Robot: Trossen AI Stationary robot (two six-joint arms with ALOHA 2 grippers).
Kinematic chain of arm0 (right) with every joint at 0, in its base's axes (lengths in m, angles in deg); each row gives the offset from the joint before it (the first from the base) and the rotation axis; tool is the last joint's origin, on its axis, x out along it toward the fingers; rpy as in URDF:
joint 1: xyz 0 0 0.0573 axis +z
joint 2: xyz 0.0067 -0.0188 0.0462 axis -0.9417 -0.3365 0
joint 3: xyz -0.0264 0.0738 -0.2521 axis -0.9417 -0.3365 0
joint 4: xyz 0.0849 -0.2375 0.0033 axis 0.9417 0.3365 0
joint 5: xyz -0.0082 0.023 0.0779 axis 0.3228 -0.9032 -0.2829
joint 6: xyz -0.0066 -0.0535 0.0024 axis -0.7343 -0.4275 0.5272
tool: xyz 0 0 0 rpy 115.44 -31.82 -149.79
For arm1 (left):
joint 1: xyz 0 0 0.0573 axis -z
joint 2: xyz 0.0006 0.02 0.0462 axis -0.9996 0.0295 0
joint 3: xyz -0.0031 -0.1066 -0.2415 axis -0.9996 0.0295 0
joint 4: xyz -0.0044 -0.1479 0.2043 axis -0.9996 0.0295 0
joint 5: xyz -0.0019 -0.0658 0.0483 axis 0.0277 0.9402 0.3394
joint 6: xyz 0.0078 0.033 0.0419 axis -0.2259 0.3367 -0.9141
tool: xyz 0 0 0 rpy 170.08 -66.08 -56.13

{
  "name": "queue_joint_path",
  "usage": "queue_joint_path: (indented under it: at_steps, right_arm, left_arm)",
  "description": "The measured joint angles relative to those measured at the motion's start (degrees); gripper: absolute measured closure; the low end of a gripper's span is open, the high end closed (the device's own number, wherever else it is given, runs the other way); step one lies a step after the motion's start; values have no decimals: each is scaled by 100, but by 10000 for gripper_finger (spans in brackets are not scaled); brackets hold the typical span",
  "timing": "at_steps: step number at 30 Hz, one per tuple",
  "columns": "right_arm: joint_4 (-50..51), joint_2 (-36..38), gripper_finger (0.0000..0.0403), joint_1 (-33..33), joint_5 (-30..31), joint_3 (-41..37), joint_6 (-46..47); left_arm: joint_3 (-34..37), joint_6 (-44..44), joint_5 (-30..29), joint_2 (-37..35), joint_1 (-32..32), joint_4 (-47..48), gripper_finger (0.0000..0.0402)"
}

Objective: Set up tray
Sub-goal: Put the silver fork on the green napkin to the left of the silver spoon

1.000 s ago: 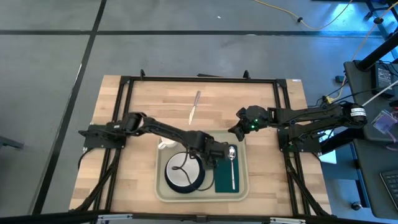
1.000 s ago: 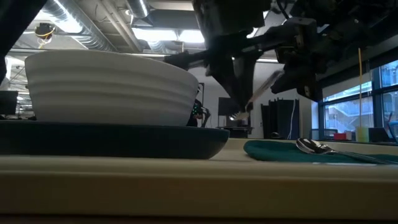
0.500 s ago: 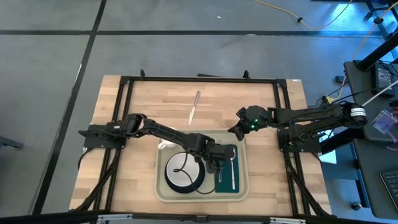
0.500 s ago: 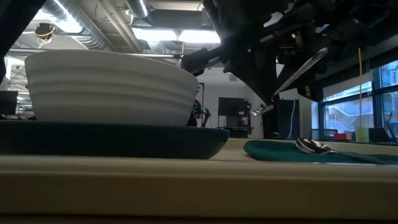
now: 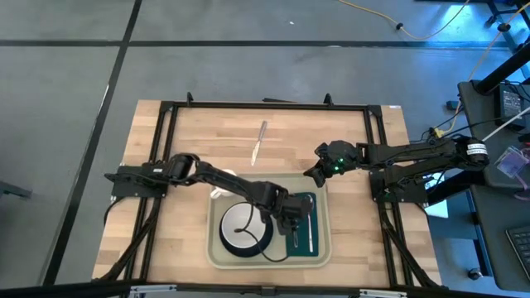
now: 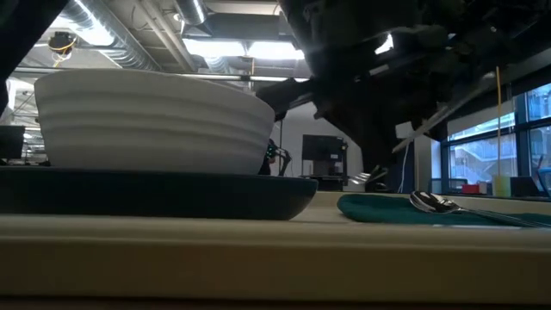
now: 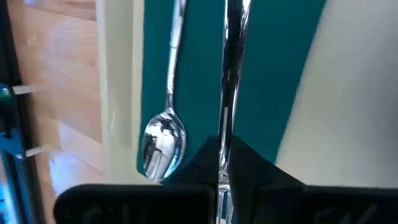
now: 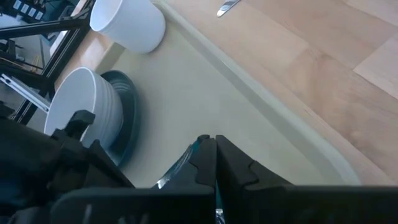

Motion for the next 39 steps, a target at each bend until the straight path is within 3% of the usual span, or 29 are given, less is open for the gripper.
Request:
queue_joint_path:
  at_steps: [18, 24, 30, 34, 39]
  right_arm:
    - [4, 0, 400, 0, 7, 0, -24]
    - [4, 0, 400, 1, 7, 0, -24]
    - [4, 0, 400, 1, 7, 0, -16]
    - [4, 0, 400, 2, 7, 0, -17]
    - [7, 0, 400, 7, 7, 0, -20]
  left_arm:
    - [2, -59, -94, 78, 53, -73, 393]
    - [-39, -61, -463, 78, 115, 149, 393]
    - [-292, -14, -209, 63, 164, 532, 393]
    - [-415, -24, -257, 54, 125, 235, 393]
    - [-409, -553, -353, 54, 64, 100, 392]
